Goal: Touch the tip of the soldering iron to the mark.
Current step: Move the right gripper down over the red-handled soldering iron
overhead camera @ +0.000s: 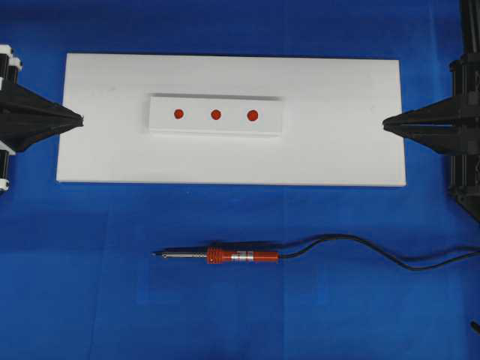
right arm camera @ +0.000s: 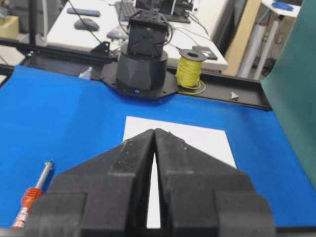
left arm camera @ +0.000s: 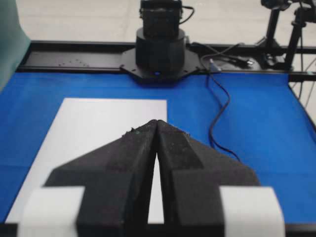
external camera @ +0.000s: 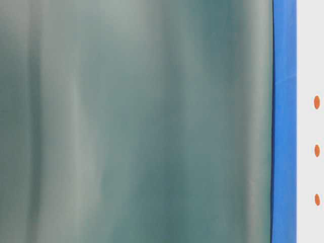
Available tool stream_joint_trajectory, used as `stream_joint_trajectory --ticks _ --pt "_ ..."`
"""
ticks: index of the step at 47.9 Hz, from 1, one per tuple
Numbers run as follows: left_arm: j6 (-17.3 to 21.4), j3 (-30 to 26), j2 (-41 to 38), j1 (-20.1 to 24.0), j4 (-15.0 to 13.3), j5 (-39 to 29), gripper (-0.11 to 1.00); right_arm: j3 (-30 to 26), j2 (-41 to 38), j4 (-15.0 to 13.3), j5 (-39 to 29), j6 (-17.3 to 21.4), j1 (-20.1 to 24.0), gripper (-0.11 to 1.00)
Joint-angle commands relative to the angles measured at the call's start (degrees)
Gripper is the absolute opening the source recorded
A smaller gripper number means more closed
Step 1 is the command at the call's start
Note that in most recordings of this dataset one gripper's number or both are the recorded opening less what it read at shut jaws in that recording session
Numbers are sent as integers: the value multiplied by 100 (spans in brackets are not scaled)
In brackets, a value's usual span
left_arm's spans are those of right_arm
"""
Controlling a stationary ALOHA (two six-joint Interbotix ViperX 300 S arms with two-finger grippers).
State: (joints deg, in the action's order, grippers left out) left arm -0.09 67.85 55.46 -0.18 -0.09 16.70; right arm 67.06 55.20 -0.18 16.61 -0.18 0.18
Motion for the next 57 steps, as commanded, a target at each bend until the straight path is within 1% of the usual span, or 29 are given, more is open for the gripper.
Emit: stream_joint_trajectory --ticks 1,7,13,18,30,34,38,42,45,47,51,53,55,57 --pt "35 -88 -18 -62 18 35 0 -105 -70 -18 -9 -26 -18 0" --pt "35 -79 -18 -88 26 35 0 -193 -79 -70 -360 -26 -18 -6" --pt "35 -79 -18 -88 18 35 0 -290 -79 -26 -580 62 -18 -6" --pt "35 -79 -18 -88 26 35 0 -325 -114 26 -589 62 9 -6" --pt "0 -53 -18 -88 18 35 0 -510 -343 35 -633 88 141 -6" --pt "0 -53 -18 -88 18 35 0 -650 -483 35 -729 149 220 -3" --pt "0 -53 -18 -88 26 35 0 -782 -686 35 -879 220 316 6" --pt "0 -53 -18 -88 18 35 0 -976 -993 35 -1046 316 439 21" --pt "0 -44 -18 -88 18 35 0 -1143 -1274 35 -1178 396 554 37" --pt "-9 -44 -18 -88 18 35 0 -1283 -1529 35 -1301 466 642 51" --pt "-9 -44 -18 -88 18 35 0 -1512 -1960 35 -1485 606 747 75" --pt "-9 -44 -18 -88 18 35 0 -1617 -2171 35 -1564 694 782 85" --pt "-9 -44 -18 -88 18 35 0 -1723 -2382 35 -1644 791 826 88" --pt "-9 -44 -18 -88 18 35 0 -1837 -2584 35 -1723 879 853 88"
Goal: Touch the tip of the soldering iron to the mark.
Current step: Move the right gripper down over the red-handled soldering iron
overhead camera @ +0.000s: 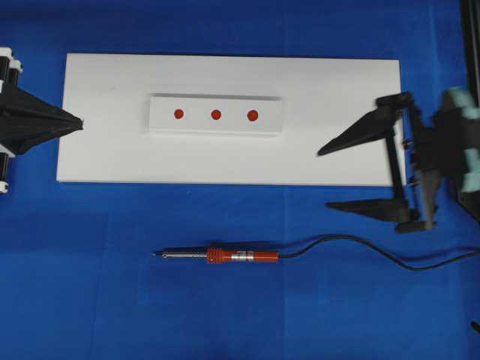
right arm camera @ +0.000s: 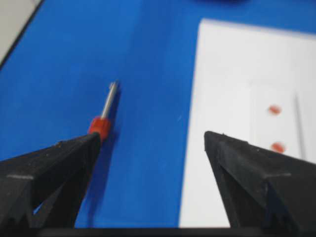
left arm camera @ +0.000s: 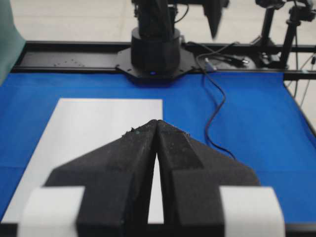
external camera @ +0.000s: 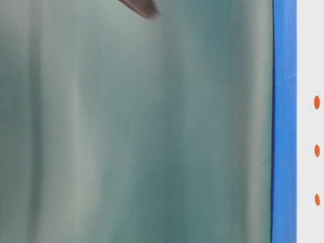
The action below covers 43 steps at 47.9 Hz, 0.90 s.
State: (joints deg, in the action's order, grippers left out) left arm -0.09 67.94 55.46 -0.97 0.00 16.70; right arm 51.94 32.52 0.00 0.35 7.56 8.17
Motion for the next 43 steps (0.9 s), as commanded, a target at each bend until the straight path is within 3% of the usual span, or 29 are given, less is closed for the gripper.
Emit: stream_joint_trajectory --ticks 1,22,43 --pt "-9 -53 -18 -9 9 35 0 -369 -422 18 -132 141 70 87" --pt "-9 -26 -18 -9 9 35 0 -1600 -2391 18 -1099 958 325 85" --pt "-9 -9 0 0 18 35 0 -2276 -3902 18 -958 1564 606 85"
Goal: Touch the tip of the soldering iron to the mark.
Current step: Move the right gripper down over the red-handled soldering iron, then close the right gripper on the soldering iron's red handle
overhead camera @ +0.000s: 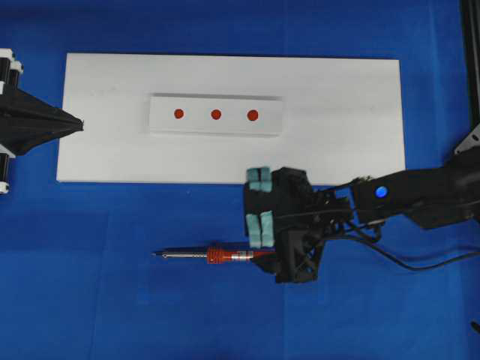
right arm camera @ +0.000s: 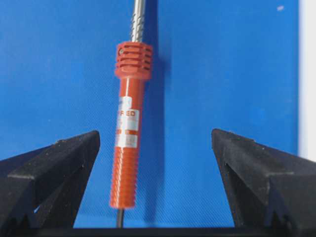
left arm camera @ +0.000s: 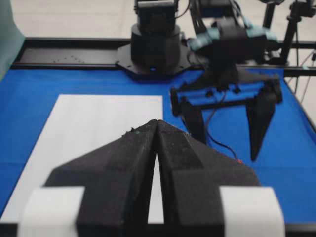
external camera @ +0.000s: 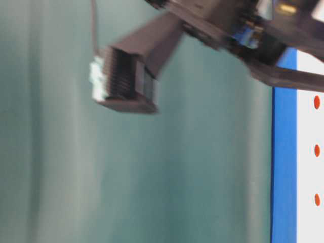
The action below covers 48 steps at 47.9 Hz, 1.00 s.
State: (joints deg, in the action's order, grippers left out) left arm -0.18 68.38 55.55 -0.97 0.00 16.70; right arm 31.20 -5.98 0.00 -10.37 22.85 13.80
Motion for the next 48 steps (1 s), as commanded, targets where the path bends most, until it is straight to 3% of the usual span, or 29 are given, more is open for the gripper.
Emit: stream_joint_trajectory --ticks 1,26,35,41,48 --pt "0 -53 -9 -9 9 35 0 -246 -132 18 158 53 53 85" --pt "-26 -35 -9 -9 9 35 0 -519 -1020 18 589 343 149 85" --pt "-26 -35 -9 -9 18 44 0 -536 -1099 9 729 343 149 80" --pt "-26 -26 -18 -9 18 44 0 -492 -1116 -9 844 334 149 60" --pt "-26 -35 -9 -9 9 62 0 -439 -1116 -18 1002 325 158 17"
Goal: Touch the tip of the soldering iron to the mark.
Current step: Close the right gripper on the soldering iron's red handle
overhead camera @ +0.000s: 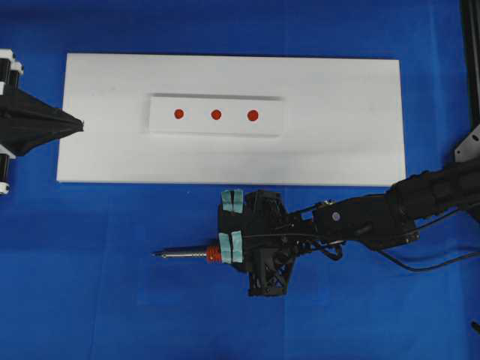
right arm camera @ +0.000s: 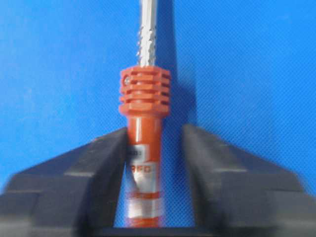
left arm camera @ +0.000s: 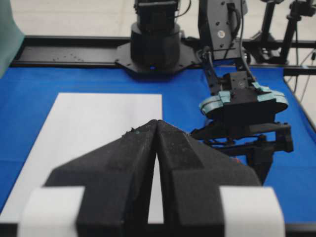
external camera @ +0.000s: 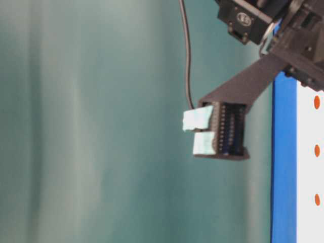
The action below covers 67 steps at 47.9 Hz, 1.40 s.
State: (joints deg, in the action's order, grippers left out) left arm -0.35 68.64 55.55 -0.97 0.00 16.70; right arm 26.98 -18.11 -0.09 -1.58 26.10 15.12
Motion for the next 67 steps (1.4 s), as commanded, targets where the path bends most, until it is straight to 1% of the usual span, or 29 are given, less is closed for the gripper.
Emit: stream_joint_trajectory --ticks 1,3,4,12,24,29,35,46,53,58,67 --pt "-9 -53 -9 -9 9 62 0 -9 97 -18 149 0 26 13" --pt "-9 -62 -9 0 9 70 0 0 97 -18 229 0 35 7" --pt "-9 -62 -9 -9 9 62 0 0 97 -26 264 -9 35 6" --pt "-18 -62 -9 -9 18 62 0 26 88 -26 404 -9 44 6" --pt "-18 -62 -9 -9 18 62 0 70 211 -26 299 0 44 6" --pt "-18 -62 -9 0 9 70 0 105 527 -26 -9 -9 26 6" --pt "-18 -53 -9 -9 9 70 0 97 967 -44 -536 -44 -9 6" --pt "-18 -62 -9 0 18 70 0 -53 1863 -483 -1714 -9 -35 6" --pt "-26 -62 -9 -9 9 70 0 -185 2224 -642 -2268 0 -26 6" --pt "-26 -62 -9 -9 9 70 0 -281 2294 -712 -2487 9 -9 6" --pt "-26 -62 -9 -9 9 70 0 -281 2285 -844 -2540 0 0 6"
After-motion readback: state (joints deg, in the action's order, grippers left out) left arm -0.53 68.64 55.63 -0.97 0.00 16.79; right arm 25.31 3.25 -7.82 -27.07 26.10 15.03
